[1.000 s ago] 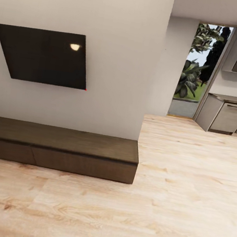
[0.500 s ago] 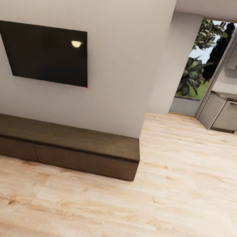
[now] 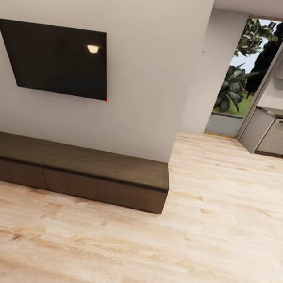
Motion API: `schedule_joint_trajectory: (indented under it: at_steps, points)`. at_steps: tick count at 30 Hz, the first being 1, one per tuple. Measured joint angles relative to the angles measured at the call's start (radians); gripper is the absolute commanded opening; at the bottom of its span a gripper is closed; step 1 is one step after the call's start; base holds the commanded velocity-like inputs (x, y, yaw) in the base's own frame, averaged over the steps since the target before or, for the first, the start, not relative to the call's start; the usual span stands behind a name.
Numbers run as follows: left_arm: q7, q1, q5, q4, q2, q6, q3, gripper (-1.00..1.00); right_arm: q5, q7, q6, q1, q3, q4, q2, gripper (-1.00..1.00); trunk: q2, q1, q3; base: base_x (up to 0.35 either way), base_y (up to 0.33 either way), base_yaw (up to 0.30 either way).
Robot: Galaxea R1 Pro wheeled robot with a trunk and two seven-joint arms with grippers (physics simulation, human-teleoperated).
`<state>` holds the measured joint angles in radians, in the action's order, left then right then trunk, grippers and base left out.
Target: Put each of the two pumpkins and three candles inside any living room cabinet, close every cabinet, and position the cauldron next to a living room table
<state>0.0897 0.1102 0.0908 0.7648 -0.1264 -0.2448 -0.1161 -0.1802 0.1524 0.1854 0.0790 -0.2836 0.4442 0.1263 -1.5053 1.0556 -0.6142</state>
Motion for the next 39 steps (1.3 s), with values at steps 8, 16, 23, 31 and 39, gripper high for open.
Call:
schedule_joint_trajectory:
  at_steps: [8, 16, 23, 31, 39]
  points:
    - [-0.006, 0.000, 0.001, 0.204, 0.032, -0.226, 0.085, 1.00, 0.002, -0.028, -0.005, 0.025, 0.030, 0.019, 0.000, 1.00, -0.056, 0.031, -0.025, 0.000, 0.000, 0.000]
    - [-0.008, 0.000, -0.003, 0.392, 0.041, -0.442, 0.120, 1.00, 0.001, -0.057, -0.102, 0.101, 0.120, 0.041, 0.011, 1.00, -0.112, 0.061, -0.050, 0.000, 0.000, 0.000]
    - [-0.012, 0.000, -0.004, 0.424, 0.043, -0.460, 0.121, 1.00, -0.002, -0.057, -0.063, 0.100, 0.119, 0.041, 0.011, 1.00, -0.161, 0.088, -0.072, 0.000, 0.000, 0.000]
    - [-0.085, 0.000, -0.002, 0.465, 0.044, -0.483, 0.173, 1.00, -0.006, -0.057, -0.060, 0.101, 0.119, 0.041, 0.011, 1.00, -0.217, 0.119, -0.097, 0.000, 0.000, 0.000]
    - [-0.233, 0.001, -0.004, 0.568, 0.094, -0.615, 0.209, 1.00, -0.015, -0.057, -0.070, 0.104, 0.120, 0.128, 0.028, 1.00, -0.273, 0.150, -0.122, 0.000, 0.000, 0.000]
